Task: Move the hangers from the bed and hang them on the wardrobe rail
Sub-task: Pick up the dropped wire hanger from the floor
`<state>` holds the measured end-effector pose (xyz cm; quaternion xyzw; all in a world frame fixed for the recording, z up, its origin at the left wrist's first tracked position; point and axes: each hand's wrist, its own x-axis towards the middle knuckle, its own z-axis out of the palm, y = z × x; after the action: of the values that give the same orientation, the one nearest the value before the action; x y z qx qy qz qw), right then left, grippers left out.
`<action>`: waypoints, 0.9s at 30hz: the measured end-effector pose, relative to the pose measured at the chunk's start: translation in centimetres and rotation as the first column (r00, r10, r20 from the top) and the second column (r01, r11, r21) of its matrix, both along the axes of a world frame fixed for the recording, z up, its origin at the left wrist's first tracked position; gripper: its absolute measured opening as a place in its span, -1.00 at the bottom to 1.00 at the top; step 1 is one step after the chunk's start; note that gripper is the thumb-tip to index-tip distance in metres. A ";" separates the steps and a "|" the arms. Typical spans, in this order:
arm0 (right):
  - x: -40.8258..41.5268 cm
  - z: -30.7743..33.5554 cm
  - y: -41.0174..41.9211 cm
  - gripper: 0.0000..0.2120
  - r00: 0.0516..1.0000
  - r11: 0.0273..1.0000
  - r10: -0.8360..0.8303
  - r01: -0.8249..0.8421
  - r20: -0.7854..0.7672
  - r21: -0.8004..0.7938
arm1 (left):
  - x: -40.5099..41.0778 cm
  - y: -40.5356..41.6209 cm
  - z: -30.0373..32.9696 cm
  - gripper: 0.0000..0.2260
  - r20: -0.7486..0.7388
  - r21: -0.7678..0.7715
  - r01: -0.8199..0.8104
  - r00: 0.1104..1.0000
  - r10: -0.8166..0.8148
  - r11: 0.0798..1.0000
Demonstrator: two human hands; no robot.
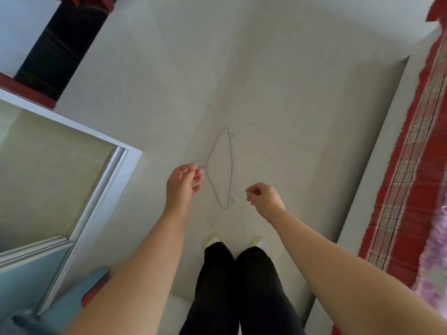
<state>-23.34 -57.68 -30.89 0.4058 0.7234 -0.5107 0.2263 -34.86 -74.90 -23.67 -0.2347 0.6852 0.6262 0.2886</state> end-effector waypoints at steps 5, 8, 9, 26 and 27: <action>-0.8 -13.6 -3.2 -0.91 0.985 0.990 0.138 -0.136 0.104 -0.025 | -0.8 -1.6 -11.7 -0.85 0.024 -0.059 -0.011 1.000 0.012 0.998; -0.6 -20.5 -4.9 -0.88 0.951 0.965 0.261 -0.264 0.165 -0.003 | -0.5 -1.9 -18.6 -0.87 0.082 -0.084 0.011 0.997 -0.005 0.996; -0.5 -22.7 -5.3 -0.87 0.934 0.950 0.307 -0.313 0.182 0.006 | -0.5 -2.0 -20.7 -0.88 0.092 -0.090 0.004 0.996 0.004 0.996; 0.3 -44.3 -8.7 -0.70 0.490 0.412 0.808 -0.867 0.326 0.281 | 1.5 -6.1 -41.4 -0.97 0.164 -0.224 -0.298 0.927 0.337 0.928; 0.7 -44.4 -8.5 -0.70 0.447 0.346 0.822 -0.884 0.354 0.314 | 1.6 -6.2 -41.6 -0.98 0.175 -0.226 -0.301 0.923 0.342 0.927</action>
<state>-22.66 -66.16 -75.28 0.0416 0.9079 -0.1025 0.4044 -33.26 -81.10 -65.27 -0.4365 0.6607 0.5665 0.2282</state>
